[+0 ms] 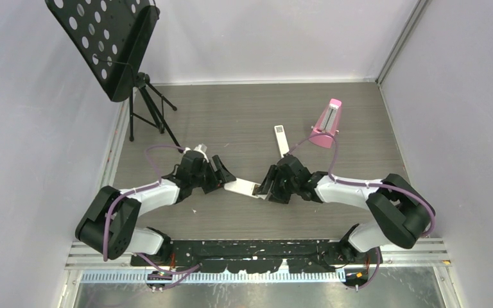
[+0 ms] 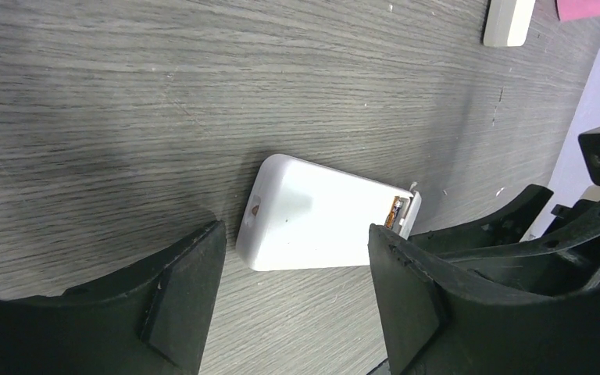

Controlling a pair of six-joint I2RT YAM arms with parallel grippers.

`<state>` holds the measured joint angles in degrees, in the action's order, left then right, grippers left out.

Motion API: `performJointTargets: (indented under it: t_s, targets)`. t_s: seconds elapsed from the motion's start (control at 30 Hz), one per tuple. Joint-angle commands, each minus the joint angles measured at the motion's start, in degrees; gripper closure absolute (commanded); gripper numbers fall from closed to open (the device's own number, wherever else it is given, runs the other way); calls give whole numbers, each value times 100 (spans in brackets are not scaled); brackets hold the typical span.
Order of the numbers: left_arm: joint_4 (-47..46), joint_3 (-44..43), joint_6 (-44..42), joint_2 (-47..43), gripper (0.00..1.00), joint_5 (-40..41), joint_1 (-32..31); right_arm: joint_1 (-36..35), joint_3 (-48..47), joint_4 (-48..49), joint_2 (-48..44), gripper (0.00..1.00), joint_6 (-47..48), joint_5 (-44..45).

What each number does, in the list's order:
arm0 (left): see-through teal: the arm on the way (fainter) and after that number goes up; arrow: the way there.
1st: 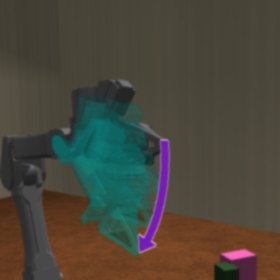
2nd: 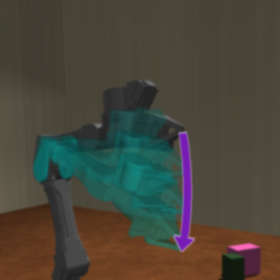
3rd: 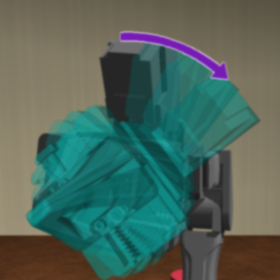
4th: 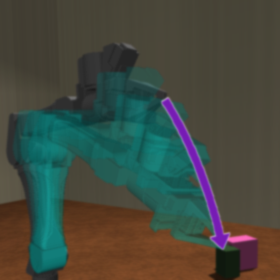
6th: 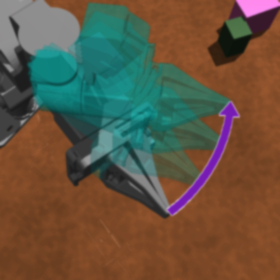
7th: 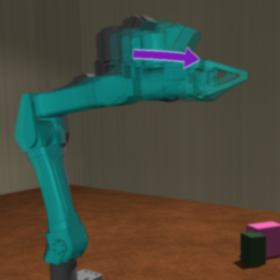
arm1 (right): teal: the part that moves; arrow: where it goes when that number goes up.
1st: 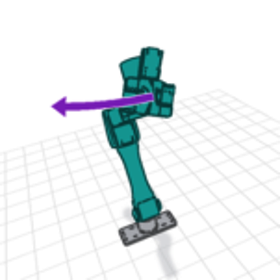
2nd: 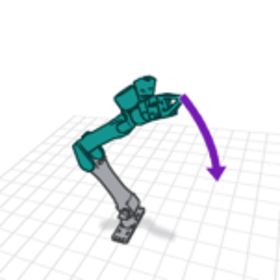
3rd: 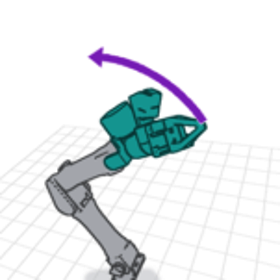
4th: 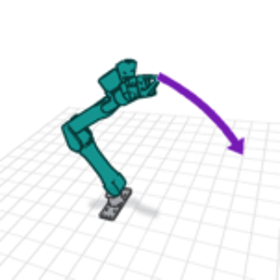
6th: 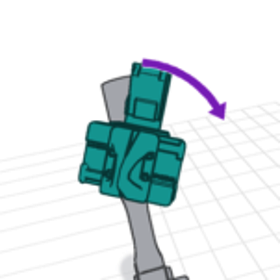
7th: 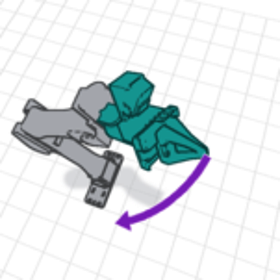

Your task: Load the batteries into the remote control

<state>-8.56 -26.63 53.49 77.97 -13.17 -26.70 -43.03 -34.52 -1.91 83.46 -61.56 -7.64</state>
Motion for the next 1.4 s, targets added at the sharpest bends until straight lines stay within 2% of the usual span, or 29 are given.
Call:
performJointTargets:
  t_s: [0.0, 0.17, 0.37, 0.7, 0.97, 1.2, 1.37]
  targets:
    - [1383, 211, -472, 237, 28, 472, 7, 34, 334, -778, -205, 35, -42, 833]
    - [1502, 125, -562, 355, 26, 536, 7, 63, 363, -978, -179, 37, -186, 1181]
    - [1688, 21, -769, 329, 26, 768, 7, 66, 206, -758, 253, 52, -146, 1228]
    - [1467, 11, -937, 519, 42, 301, 7, 66, 37, -454, 818, 63, -41, 1053]
    - [1222, 132, -783, 627, 47, -10, 7, 50, 55, -409, 763, 66, 225, 603]
    - [891, 260, -598, 811, 57, -239, -17, 10, 81, -289, 700, 71, 321, 250]
    - [889, 325, -568, 807, 58, -204, -28, -4, 150, -253, 610, 73, 381, 186]
